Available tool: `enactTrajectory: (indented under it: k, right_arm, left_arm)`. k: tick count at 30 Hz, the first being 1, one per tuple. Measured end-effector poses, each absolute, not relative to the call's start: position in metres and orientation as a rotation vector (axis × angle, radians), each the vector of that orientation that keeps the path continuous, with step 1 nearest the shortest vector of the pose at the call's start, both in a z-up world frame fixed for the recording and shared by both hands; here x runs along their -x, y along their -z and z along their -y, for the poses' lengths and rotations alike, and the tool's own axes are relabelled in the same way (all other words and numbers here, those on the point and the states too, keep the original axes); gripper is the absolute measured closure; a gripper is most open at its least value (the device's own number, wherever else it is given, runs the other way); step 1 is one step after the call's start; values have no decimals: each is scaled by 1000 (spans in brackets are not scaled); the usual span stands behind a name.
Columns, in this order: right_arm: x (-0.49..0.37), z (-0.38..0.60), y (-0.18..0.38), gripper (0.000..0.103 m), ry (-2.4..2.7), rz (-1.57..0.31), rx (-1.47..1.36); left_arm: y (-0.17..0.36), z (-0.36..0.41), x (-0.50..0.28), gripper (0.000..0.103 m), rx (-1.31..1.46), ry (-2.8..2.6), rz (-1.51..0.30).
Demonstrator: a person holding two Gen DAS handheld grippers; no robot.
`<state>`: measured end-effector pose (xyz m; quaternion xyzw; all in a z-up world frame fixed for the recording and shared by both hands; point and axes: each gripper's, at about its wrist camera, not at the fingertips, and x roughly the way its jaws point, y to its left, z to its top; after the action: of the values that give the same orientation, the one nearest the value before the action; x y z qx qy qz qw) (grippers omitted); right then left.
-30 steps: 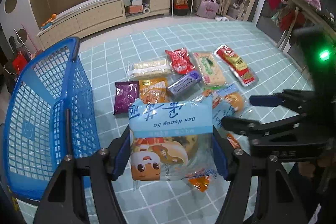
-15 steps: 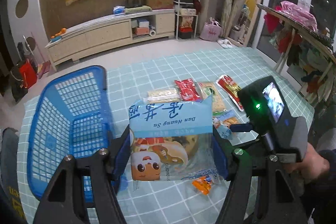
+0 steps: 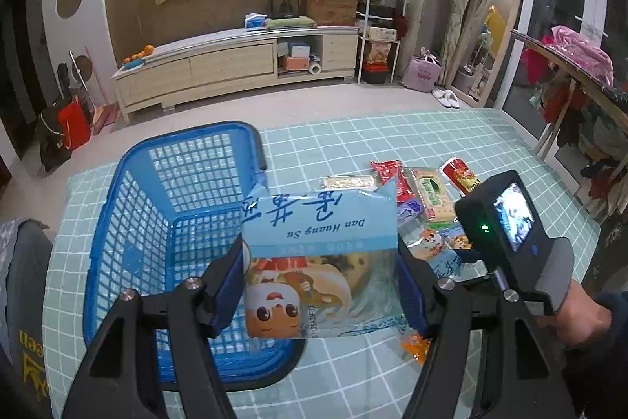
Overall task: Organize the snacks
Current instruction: 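Lift the pastry pack with the left gripper while the right gripper grasps a clear cartoon pastry pack, then carry both packs over the blue basket and open the left gripper to drop its pack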
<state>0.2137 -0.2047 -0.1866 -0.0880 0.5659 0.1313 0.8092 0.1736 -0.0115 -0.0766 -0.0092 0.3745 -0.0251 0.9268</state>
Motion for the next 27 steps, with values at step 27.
enactTrajectory:
  k: [27]
  right_arm:
    - [-203, 108, 40, 34, -422, -940, 137]
  left_arm:
    - [38, -102, -186, 38, 28, -15, -811]
